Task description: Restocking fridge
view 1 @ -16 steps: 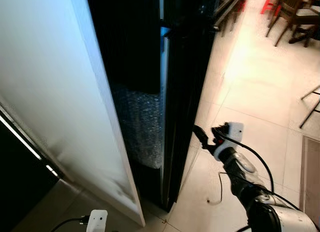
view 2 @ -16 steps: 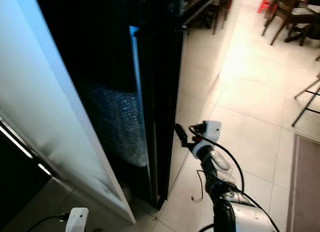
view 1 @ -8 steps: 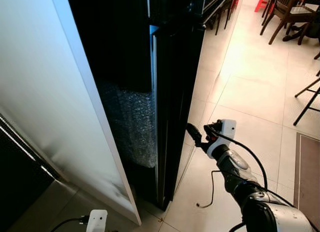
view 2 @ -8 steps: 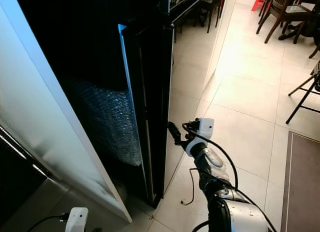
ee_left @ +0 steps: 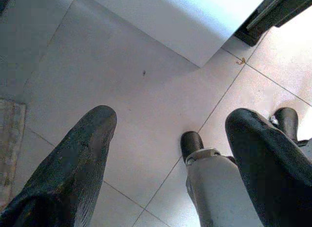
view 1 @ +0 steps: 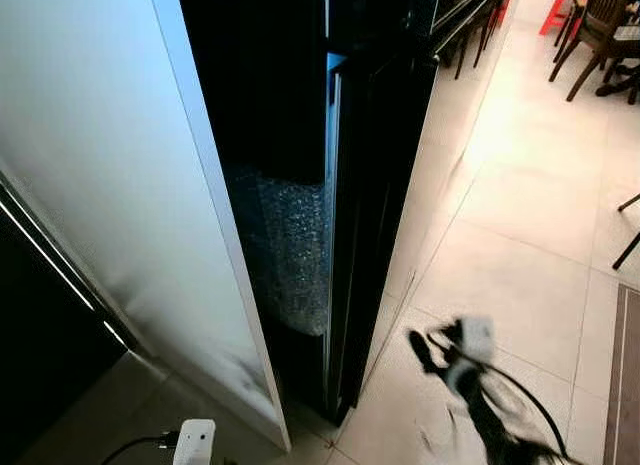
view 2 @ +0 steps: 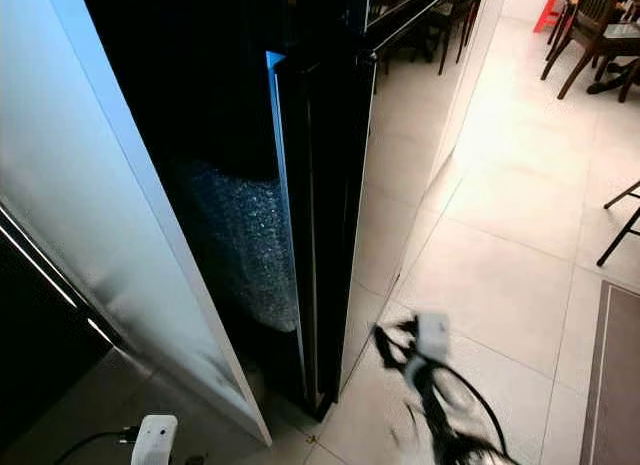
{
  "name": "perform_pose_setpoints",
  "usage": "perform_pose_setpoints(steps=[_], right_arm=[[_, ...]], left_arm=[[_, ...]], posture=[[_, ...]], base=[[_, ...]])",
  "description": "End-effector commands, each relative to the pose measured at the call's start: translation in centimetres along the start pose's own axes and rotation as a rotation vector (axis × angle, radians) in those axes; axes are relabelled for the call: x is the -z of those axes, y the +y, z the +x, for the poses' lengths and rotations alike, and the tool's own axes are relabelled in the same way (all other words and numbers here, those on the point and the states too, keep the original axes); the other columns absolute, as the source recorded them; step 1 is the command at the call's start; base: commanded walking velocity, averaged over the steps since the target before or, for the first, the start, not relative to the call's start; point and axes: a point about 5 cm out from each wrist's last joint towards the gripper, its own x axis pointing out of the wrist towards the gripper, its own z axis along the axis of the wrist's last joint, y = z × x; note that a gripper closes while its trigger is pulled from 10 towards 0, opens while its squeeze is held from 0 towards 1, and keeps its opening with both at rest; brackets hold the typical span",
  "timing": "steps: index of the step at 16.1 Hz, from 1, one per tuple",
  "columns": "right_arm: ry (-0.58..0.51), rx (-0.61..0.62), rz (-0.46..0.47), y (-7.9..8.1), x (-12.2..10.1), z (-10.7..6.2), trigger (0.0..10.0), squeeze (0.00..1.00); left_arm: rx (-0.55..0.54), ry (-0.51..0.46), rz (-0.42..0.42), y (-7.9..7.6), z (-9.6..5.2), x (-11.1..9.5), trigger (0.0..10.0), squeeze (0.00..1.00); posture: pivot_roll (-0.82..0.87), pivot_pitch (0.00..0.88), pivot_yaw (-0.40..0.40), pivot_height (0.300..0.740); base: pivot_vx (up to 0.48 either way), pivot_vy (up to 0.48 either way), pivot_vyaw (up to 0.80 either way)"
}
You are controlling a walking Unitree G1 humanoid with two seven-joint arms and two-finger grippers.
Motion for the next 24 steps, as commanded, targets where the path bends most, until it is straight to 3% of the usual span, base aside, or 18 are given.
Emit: perform_pose_setpoints(steps=[1,3,6,7,13,20,24], right_arm=[[0.013,0.097,-0.003,-1.3,0.7,-0.7,10.0,0.00],[0.114,0.167,0.006,-2.1,3.2,-1.8,10.0,0.00],[0.322,0.267,-0.062,-3.1,7.8,-4.3,10.0,0.00],[0.329,0.264,-0.061,-2.9,8.3,-4.6,10.0,0.00],[0.387,0.135,-0.213,-1.9,9.4,-4.9,10.0,0.00],[0.399,0.100,-0.207,0.1,10.2,-4.7,10.0,0.00],[0.401,0.108,-0.188,0.3,10.3,-4.6,10.0,0.00]], left_arm=[[0.002,0.020,0.012,-0.2,-0.1,0.4,10.0,0.00],[0.004,0.023,0.023,-0.2,-0.1,0.5,10.0,0.00],[0.005,0.029,0.032,-0.2,-0.1,0.6,10.0,0.00],[0.004,0.030,0.029,-0.2,-0.1,0.6,10.0,0.00],[-0.008,0.049,0.034,-0.2,-0.1,0.9,10.0,0.00],[0.014,0.053,0.065,-0.2,0.0,0.5,10.0,0.00],[0.019,0.049,0.073,-0.2,0.0,0.4,10.0,0.00]], posture=[[-0.10,0.000,0.033,0.740],[-0.10,0.000,0.035,0.740],[-0.09,0.000,0.031,0.740],[-0.08,0.000,0.025,0.740],[-0.08,0.000,0.020,0.740],[-0.08,0.000,0.013,0.740],[-0.08,0.000,0.016,0.740]], base=[[0.000,0.000,0.00],[0.000,0.000,0.00],[0.000,0.000,0.00],[0.000,0.000,0.00],[0.000,0.000,0.00],[0.000,-0.036,0.00],[0.000,-0.277,0.00]])
